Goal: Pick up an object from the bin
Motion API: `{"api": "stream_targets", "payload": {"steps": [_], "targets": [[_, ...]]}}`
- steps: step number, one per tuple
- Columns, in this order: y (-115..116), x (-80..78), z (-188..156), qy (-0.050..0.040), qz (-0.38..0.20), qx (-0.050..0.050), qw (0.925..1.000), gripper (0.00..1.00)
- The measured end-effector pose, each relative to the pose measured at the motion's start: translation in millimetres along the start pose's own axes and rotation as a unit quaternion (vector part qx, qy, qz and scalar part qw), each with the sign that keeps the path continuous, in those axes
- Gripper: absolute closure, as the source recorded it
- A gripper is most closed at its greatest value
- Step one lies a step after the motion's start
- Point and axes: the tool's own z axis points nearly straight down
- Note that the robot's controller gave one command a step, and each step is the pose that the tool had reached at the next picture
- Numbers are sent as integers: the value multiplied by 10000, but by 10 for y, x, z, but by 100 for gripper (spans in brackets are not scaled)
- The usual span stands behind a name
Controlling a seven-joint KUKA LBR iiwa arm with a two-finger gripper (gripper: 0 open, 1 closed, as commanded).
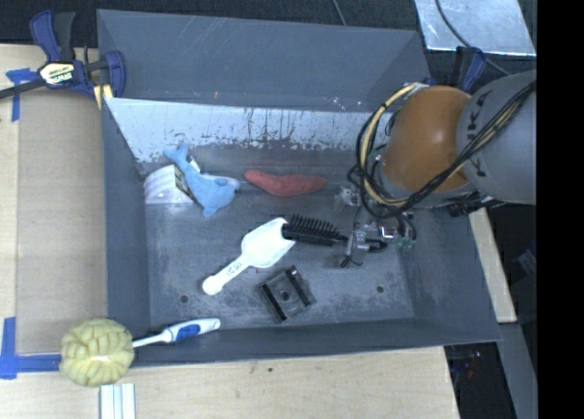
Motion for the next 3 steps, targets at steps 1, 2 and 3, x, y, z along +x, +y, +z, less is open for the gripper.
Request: {"api": "stream_targets", "payload": {"steps": [1,2,3], "targets": [[51,-124,0,-42,110,-2,9999,100],[51,-124,0,-42,108,-2,9999,100],[40,-77,-123,22,108,-2,9999,100]]}}
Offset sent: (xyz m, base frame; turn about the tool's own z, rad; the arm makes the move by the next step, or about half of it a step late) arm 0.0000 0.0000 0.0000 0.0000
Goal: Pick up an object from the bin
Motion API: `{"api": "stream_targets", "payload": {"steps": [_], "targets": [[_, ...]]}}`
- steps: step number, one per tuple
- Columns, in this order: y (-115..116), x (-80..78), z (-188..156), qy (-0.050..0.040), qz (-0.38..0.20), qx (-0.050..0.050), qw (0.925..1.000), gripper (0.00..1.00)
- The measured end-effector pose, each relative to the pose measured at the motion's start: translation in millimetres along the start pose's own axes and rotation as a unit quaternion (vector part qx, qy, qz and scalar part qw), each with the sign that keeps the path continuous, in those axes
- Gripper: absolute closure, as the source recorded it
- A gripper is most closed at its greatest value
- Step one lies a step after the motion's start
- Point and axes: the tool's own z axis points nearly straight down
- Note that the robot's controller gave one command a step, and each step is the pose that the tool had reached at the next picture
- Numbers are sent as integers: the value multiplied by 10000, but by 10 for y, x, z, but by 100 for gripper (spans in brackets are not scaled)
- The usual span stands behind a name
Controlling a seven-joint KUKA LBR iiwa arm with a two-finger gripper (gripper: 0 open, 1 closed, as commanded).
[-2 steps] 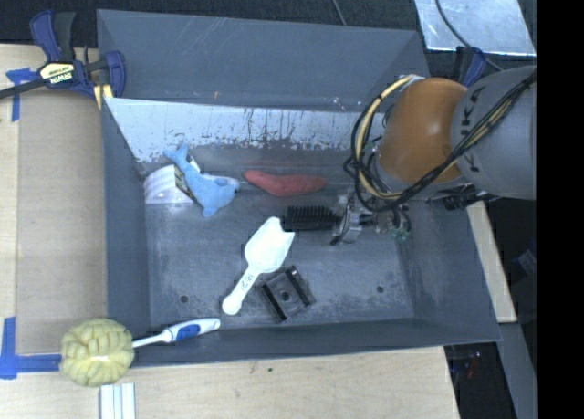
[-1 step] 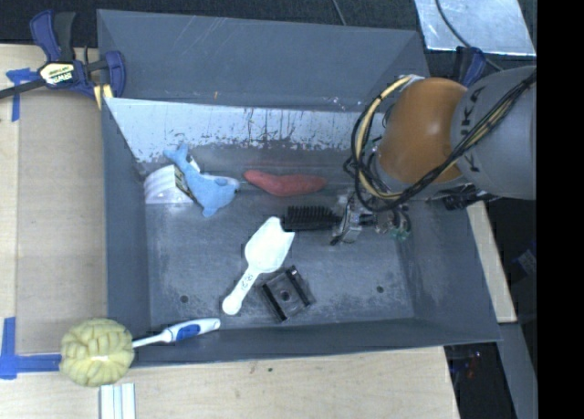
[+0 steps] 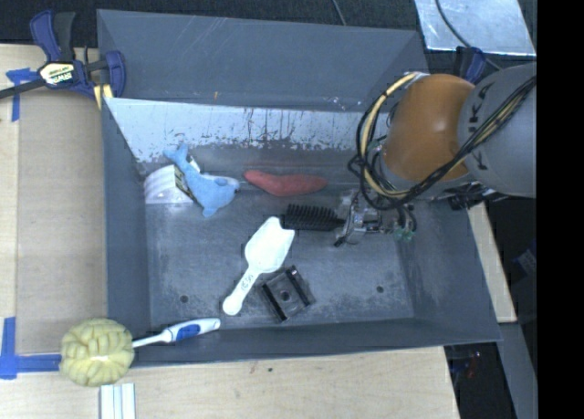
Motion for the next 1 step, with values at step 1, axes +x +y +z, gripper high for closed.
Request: {"api": "stream_targets", "payload": {"steps": [1], "targets": [[67,-51,-759,-55,-1878,9,9822,100]]}}
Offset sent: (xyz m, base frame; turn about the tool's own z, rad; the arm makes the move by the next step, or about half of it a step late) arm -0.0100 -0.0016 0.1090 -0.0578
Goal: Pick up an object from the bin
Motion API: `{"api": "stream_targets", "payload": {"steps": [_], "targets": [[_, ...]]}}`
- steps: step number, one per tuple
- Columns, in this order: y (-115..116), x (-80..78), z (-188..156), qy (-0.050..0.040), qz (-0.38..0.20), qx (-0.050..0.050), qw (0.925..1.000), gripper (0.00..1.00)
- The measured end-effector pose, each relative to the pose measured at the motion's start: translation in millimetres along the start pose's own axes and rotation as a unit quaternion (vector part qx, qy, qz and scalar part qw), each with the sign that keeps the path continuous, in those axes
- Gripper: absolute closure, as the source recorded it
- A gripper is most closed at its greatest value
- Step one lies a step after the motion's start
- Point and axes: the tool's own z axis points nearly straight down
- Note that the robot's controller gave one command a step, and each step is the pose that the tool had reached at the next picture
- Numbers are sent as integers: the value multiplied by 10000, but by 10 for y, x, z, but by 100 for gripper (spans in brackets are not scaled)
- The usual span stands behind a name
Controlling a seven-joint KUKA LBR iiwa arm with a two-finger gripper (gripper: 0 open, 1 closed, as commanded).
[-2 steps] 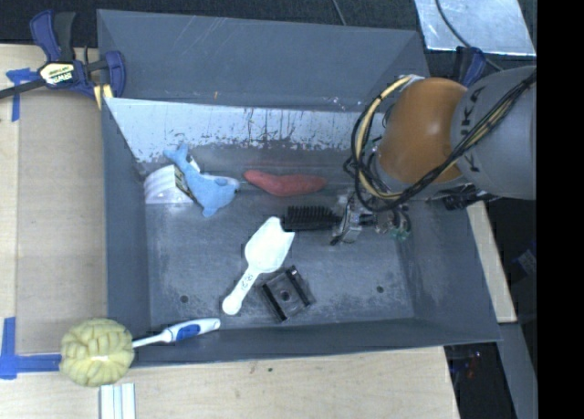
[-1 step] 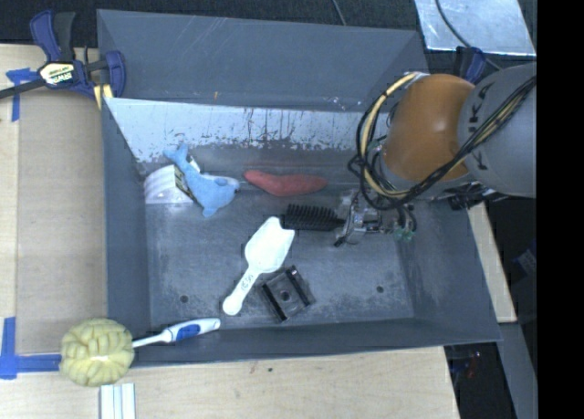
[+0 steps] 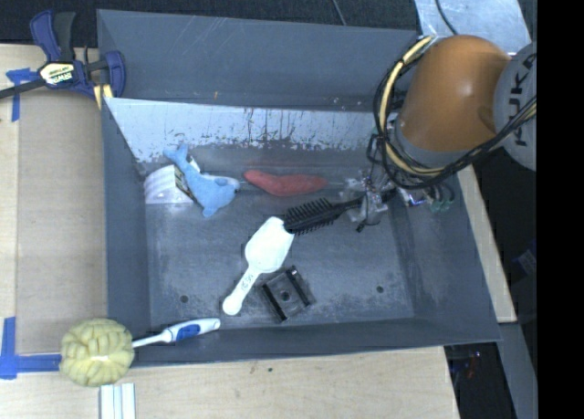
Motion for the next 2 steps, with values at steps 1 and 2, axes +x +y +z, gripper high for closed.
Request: {"api": "stream_targets", "payload": {"steps": [1,2], "targets": [[-40,139,-303,1,1583,4,9874,100],[-22,93,-411,-52,7,17,10000,100]]}}
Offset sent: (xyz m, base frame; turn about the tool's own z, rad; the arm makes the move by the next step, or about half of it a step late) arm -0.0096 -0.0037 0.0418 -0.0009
